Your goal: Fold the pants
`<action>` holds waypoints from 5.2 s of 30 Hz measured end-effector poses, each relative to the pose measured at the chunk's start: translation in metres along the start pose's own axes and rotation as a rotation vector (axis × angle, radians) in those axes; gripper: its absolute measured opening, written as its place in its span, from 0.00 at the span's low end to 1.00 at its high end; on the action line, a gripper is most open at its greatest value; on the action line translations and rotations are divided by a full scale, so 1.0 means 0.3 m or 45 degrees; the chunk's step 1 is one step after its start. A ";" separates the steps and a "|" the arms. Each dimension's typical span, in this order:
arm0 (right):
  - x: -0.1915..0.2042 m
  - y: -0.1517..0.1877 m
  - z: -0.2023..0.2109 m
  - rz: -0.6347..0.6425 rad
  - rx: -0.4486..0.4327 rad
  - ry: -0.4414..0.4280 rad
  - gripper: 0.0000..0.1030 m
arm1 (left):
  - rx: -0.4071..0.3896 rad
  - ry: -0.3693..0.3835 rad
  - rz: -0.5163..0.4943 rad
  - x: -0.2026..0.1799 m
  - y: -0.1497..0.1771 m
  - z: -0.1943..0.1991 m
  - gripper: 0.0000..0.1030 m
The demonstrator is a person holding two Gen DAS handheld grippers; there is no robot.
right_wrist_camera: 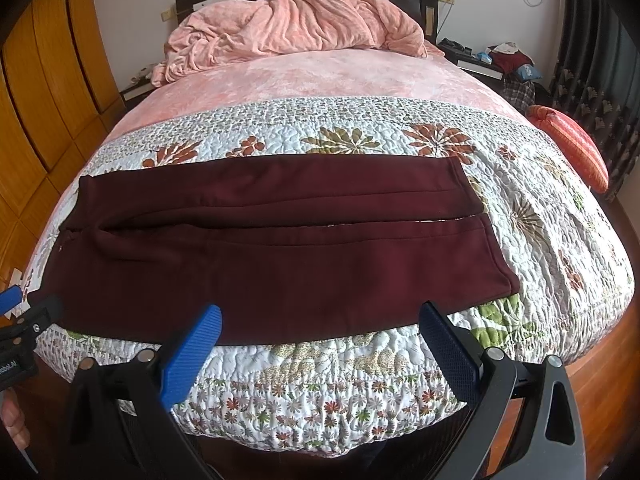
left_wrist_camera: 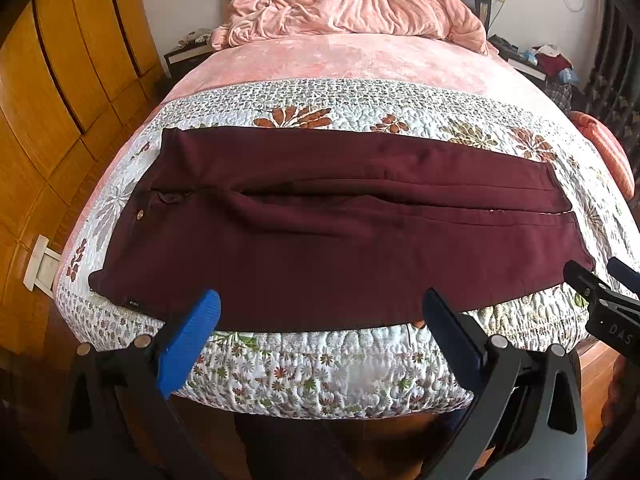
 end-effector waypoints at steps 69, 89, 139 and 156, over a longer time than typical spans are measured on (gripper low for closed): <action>-0.767 -0.621 -0.661 0.138 0.171 -0.486 0.21 | 0.110 0.586 -0.362 -0.673 -0.586 -0.655 0.97; -0.709 -0.653 -0.377 0.265 -0.066 -0.754 0.21 | 0.383 1.080 -1.016 -1.059 -0.655 -0.811 0.97; -0.821 0.188 -0.290 -0.819 0.049 -0.820 0.68 | -0.203 0.203 -1.044 -0.878 0.147 -0.442 0.25; -0.859 0.019 -0.168 -0.520 -0.131 -0.574 0.15 | -0.115 0.378 -0.745 -0.877 0.082 -0.383 0.38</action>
Point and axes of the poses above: each gripper's, at about its wrist camera, not at the fingertips, and z roughly against the way its jaws point, x to its left, y to its underside, the point moved 6 cm from there along -z, roughly the way its jaws point, and after that the axes turned 5 degrees about -y, right-handed, at the moved point
